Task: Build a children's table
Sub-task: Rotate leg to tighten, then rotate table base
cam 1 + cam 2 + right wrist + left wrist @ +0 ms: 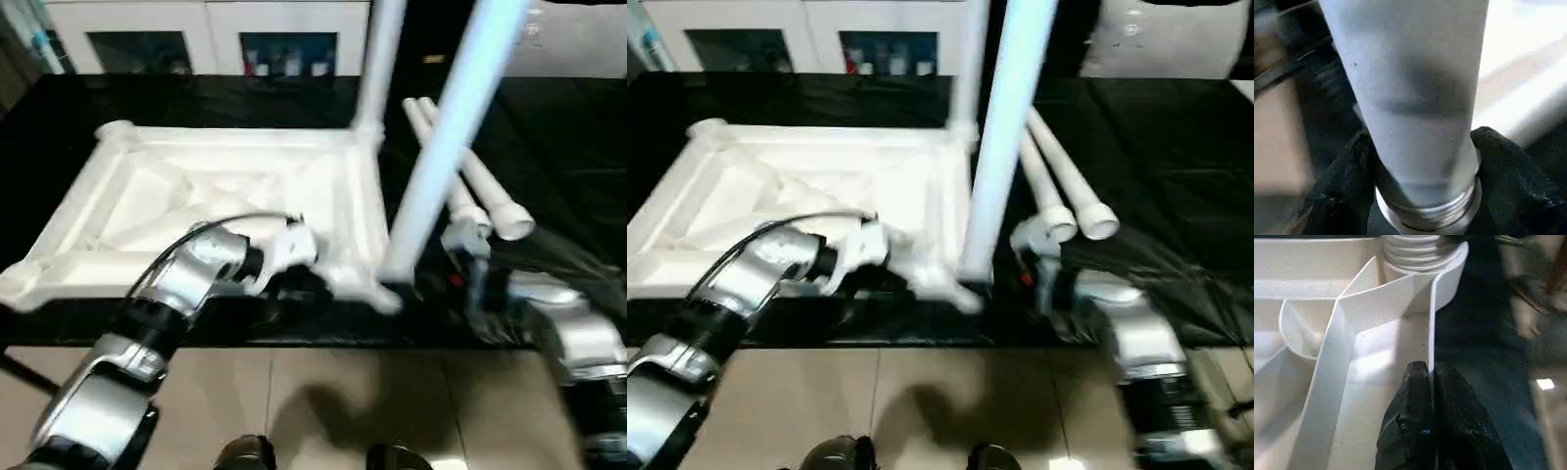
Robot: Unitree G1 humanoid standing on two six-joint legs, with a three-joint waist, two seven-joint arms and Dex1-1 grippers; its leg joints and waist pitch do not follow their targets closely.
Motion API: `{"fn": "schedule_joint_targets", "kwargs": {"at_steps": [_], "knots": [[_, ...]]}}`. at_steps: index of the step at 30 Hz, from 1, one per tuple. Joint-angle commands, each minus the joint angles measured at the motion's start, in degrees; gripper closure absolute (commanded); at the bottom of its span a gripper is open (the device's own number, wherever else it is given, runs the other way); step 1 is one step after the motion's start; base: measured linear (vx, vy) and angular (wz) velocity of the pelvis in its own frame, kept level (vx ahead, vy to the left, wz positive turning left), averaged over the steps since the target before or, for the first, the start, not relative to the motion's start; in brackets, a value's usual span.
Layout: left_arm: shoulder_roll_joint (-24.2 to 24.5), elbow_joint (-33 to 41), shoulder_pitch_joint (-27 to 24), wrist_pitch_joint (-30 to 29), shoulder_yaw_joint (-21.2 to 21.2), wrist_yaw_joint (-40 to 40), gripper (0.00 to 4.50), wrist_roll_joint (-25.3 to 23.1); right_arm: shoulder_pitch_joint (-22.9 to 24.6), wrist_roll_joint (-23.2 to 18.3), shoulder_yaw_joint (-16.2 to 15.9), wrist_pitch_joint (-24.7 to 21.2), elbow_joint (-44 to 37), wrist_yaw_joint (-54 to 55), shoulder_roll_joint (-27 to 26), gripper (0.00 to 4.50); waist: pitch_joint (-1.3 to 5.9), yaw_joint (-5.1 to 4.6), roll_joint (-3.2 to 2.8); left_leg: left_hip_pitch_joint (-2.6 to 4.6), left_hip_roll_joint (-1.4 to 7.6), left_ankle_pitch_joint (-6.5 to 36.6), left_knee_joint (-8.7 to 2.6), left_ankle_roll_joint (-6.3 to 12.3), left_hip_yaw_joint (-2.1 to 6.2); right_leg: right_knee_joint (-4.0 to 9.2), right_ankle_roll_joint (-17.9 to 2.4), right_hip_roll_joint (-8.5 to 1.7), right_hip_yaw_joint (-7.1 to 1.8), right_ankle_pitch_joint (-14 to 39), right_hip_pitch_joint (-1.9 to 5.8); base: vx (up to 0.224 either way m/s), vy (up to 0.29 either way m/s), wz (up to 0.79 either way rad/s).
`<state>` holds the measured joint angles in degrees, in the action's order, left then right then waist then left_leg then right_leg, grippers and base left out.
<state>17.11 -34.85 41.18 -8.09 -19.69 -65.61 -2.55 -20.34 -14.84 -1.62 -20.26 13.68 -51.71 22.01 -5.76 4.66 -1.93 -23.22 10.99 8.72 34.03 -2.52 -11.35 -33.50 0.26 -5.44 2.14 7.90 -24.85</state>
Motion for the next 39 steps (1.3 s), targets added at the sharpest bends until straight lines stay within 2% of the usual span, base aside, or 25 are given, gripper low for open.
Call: {"fn": "schedule_joint_targets", "kwargs": {"at_steps": [1, 3, 4, 5, 8, 10, 12, 13, 15, 17, 18, 19, 20, 21, 23, 25, 26, 27, 29, 30, 33, 35, 37, 38, 39], "knots": [[-4.3, 1.3, 2.6, -5.1, 3.6, 8.7, 4.50, 1.8, -1.1, 0.3, -0.4, -3.5, -0.1, 7.8, -4.5, 1.82, 4.16, -0.49, 0.74, 1.52, 1.33, 18.5, -4.62, 0.60, 1.09, 4.31, -10.5, -2.26, -1.00, 25.9, 2.86, 0.000, 0.000, 0.00], [-6.6, 0.7, 3.8, -8.0, 5.2, 14.1, 4.50, 1.6, -1.8, 1.9, 0.1, -4.3, 0.6, 13.4, -7.3, 1.82, 4.18, -1.12, 0.79, 1.63, 1.17, 19.3, -4.71, 0.30, 1.23, 4.64, -9.7, -2.21, -0.86, 26.5, 2.74, 0.000, 0.000, 0.00], [-6.6, 0.7, 3.8, -8.0, 5.2, 14.1, 4.50, 1.6, -1.8, 1.9, 0.1, -4.3, 0.6, 13.4, -7.3, 1.83, 4.09, -1.40, 0.79, 1.57, 1.14, 19.4, -4.69, 0.26, 1.13, 4.71, -9.6, -2.11, -0.88, 26.4, 2.60, 0.000, 0.000, 0.00], [-8.6, -0.7, 5.1, -9.0, 6.3, 19.4, 4.50, 0.8, -2.5, 3.6, 0.8, -5.1, 1.6, 19.0, -9.7, 1.83, 4.16, -1.57, 0.93, 1.68, 0.96, 19.7, -4.54, 0.59, 1.09, 4.98, -9.1, -2.07, -0.81, 27.0, 2.58, 0.000, 0.000, 0.00], [-10.6, -2.4, 6.4, -8.8, 7.1, 24.1, 4.50, 0.0, -2.9, 4.0, 2.0, -6.0, 1.8, 24.1, -12.3, 1.83, 4.14, -1.72, 0.97, 1.62, 0.85, 17.6, -4.54, 1.47, 0.98, 5.22, -8.7, -1.95, -0.86, 26.0, 2.49, 0.000, 0.000, 0.00], [-11.6, -4.0, 7.2, -5.9, 6.5, 26.5, 4.50, -1.6, -2.5, 4.8, 2.5, -3.4, 1.4, 26.4, -13.5, 1.27, 4.26, -1.64, 0.89, 1.63, 0.93, 16.9, -4.56, 1.81, 0.91, 5.23, -8.6, -1.91, -0.91, 24.2, 2.46, 0.000, 0.000, 0.00], [-11.4, -4.6, 7.2, -4.0, 5.6, 26.5, 4.50, -2.4, -1.9, 5.0, 2.6, -2.0, 0.7, 26.4, -13.4, 1.07, 4.46, -1.49, 0.80, 1.47, 1.01, 15.4, -4.57, 2.51, 0.92, 4.83, -9.4, -1.87, -0.96, 19.7, 2.80, 0.000, 0.000, 0.00], [-11.2, -4.7, 7.1, -2.9, 5.4, 26.3, 4.50, -2.6, -1.6, 5.4, 2.7, -1.5, 0.2, 26.8, -13.3, 1.01, 4.48, -1.38, 0.56, 1.49, 1.05, 15.1, -4.52, 2.72, 0.95, 4.68, -9.7, -1.91, -0.98, 18.5, 2.79, 0.000, 0.000, 0.00], [-11.0, -4.8, 7.1, -1.8, 5.1, 26.0, 4.50, -2.6, -1.0, 6.4, 2.7, -0.5, -0.8, 27.4, -12.7, 0.78, 4.63, -1.39, 0.62, 1.24, 1.04, 13.5, -4.40, 3.71, 0.87, 4.11, -11.1, -1.83, -0.95, 14.2, 3.13, 0.000, 0.000, 0.00], [-10.9, -5.2, 7.2, -1.2, 5.0, 26.0, 4.50, -2.7, -0.7, 6.9, 2.9, 0.0, -1.4, 28.1, -12.4, 0.66, 4.72, -1.43, 0.60, 1.20, 0.98, 12.9, -4.28, 4.13, 0.85, 3.97, -11.4, -1.83, -0.91, 13.1, 3.24, 0.000, 0.000, 0.00], [-10.4, -6.1, 7.4, 2.0, 4.5, 25.7, 4.50, -3.1, 0.3, 6.0, 4.2, -0.7, -3.8, 28.2, -11.9, 0.60, 4.92, -1.58, 0.54, 0.95, 0.89, 10.7, -4.12, 4.78, 0.91, 3.67, -12.0, -1.80, -0.86, 9.8, 3.51, 0.000, 0.000, 0.00], [-10.3, -6.2, 7.4, 2.2, 4.5, 25.7, 4.50, -3.2, 0.4, 6.0, 4.3, -0.7, -3.9, 28.3, -11.9, 0.60, 5.12, -1.55, 0.55, 1.18, 0.95, 9.9, -3.91, 5.24, 0.79, 3.48, -12.4, -1.70, -0.94, 7.9, 3.36, 0.000, 0.000, 0.00], [-10.3, -8.0, 7.9, 4.9, 4.6, 26.2, 4.50, -3.7, 1.5, 5.8, 4.8, -0.7, -6.0, 28.8, -11.6, 0.49, 5.27, -1.64, 0.51, 0.93, 0.94, 7.2, -3.73, 6.47, 0.84, 2.87, -13.8, -1.69, -0.93, 3.6, 3.58, 0.000, 0.000, 0.00], [-10.4, -8.8, 8.2, 5.8, 4.7, 26.6, 4.50, -3.8, 2.1, 5.9, 4.9, -0.5, -6.8, 29.0, -11.4, 0.35, 5.48, -1.41, 0.42, 1.00, 0.95, 4.8, -3.44, 7.65, 0.75, 2.46, -14.5, -1.56, -0.93, -0.1, 3.54, 0.000, 0.000, 0.00], [-10.7, -11.9, 9.4, 8.3, 5.5, 27.9, 4.50, -3.9, 3.8, 6.1, 5.1, -0.2, -9.6, 29.9, -11.3, 0.22, 5.34, -1.25, 0.31, 0.61, 0.77, 3.3, -3.23, 9.17, 0.66, 2.28, -14.8, -1.53, -0.86, -2.6, 3.50, 0.000, 0.000, 0.00], [-11.0, -14.4, 10.7, 10.6, 6.0, 29.2, 4.06, -4.0, 5.1, 6.0, 5.3, -0.4, -11.7, 30.5, -11.5, 0.10, 4.99, -1.11, 0.35, 0.77, 0.80, 5.8, -3.42, 9.12, 0.58, 2.83, -14.5, -1.68, -0.79, 1.0, 3.31, 0.000, 0.000, 0.00], [-11.1, -15.1, 11.2, 11.6, 6.1, 29.8, 3.95, -4.1, 5.5, 6.0, 5.4, -0.5, -12.3, 31.0, -11.8, 0.04, 4.84, -1.09, 0.38, 0.86, 0.95, 8.1, -3.64, 8.29, 0.64, 3.18, -14.1, -1.82, -0.79, 4.5, 3.32, 0.000, 0.000, 0.00], [-11.0, -16.4, 12.0, 12.7, 5.8, 31.7, 3.95, -5.0, 6.3, 6.0, 5.6, -0.6, -13.3, 31.5, -12.1, 0.04, 4.79, -1.09, 0.55, 0.93, 1.02, 9.9, -3.80, 7.43, 0.62, 3.55, -13.7, -1.91, -0.76, 7.5, 3.31, 0.000, 0.000, 0.00], [-10.8, -17.7, 12.9, 13.7, 5.3, 33.8, 3.95, -6.0, 6.8, 5.8, 5.6, -0.5, -13.9, 31.8, -12.3, 0.04, 4.53, -1.06, 0.47, 1.16, 1.27, 12.2, -4.04, 6.12, 0.76, 3.86, -12.7, -1.87, -0.76, 11.3, 2.96, 0.000, 0.000, 0.00], [-10.9, -18.2, 13.3, 13.9, 5.6, 34.9, 3.95, -6.0, 7.1, 5.2, 5.6, -0.5, -14.3, 31.5, -12.6, 0.04, 4.39, -1.21, 0.62, 1.00, 1.24, 13.3, -4.24, 5.39, 0.82, 3.90, -12.0, -1.85, -0.75, 13.0, 3.02, 0.000, 0.000, 0.00], [-11.3, -19.6, 14.4, 14.6, 7.5, 36.7, 3.95, -5.0, 7.5, 5.5, 4.6, -1.7, -15.6, 32.0, -12.7, 0.04, 4.18, -1.37, 0.68, 1.07, 1.13, 14.8, -4.46, 4.21, 0.87, 4.25, -10.7, -1.87, -0.80, 16.1, 2.85, 0.000, 0.000, 0.00], [-11.4, -19.8, 14.5, 14.6, 8.6, 37.1, 3.95, -4.0, 7.4, 5.4, 4.2, -3.4, -16.2, 31.9, -12.6, 0.04, 4.21, -1.56, 0.67, 1.02, 0.96, 14.7, -4.41, 4.08, 0.83, 4.31, -10.4, -1.80, -0.85, 16.1, 2.88, 0.000, 0.000, 0.00], [-10.7, -19.4, 14.2, 13.4, 10.5, 39.3, 3.95, -3.0, 7.6, 5.2, 2.9, -3.8, -17.2, 30.4, -11.9, 0.04, 4.32, -1.53, 0.37, 1.00, 1.00, 14.2, -4.38, 4.10, 0.92, 4.21, -10.4, -1.83, -0.85, 14.8, 2.85, 0.000, 0.000, 0.00], [-10.1, -19.1, 13.9, 13.1, 11.2, 40.4, 3.95, -2.6, 7.7, 5.2, 2.2, -3.8, -17.6, 29.7, -11.6, 0.04, 4.27, -1.46, 0.00, 1.03, 1.05, 14.2, -4.37, 4.08, 0.96, 4.10, -10.8, -1.80, -0.81, 13.5, 2.86, 0.000, 0.000, 0.00], [-8.2, -17.3, 12.6, 10.5, 12.7, 42.5, 3.95, -2.3, 7.8, 5.0, 1.5, -4.3, -17.9, 29.0, -11.5, 0.04, 4.28, -1.50, -0.04, 0.90, 1.04, 13.7, -4.34, 4.20, 1.04, 3.84, -11.2, -1.81, -0.75, 11.9, 3.02, 0.000, 0.000, 0.00]]}}
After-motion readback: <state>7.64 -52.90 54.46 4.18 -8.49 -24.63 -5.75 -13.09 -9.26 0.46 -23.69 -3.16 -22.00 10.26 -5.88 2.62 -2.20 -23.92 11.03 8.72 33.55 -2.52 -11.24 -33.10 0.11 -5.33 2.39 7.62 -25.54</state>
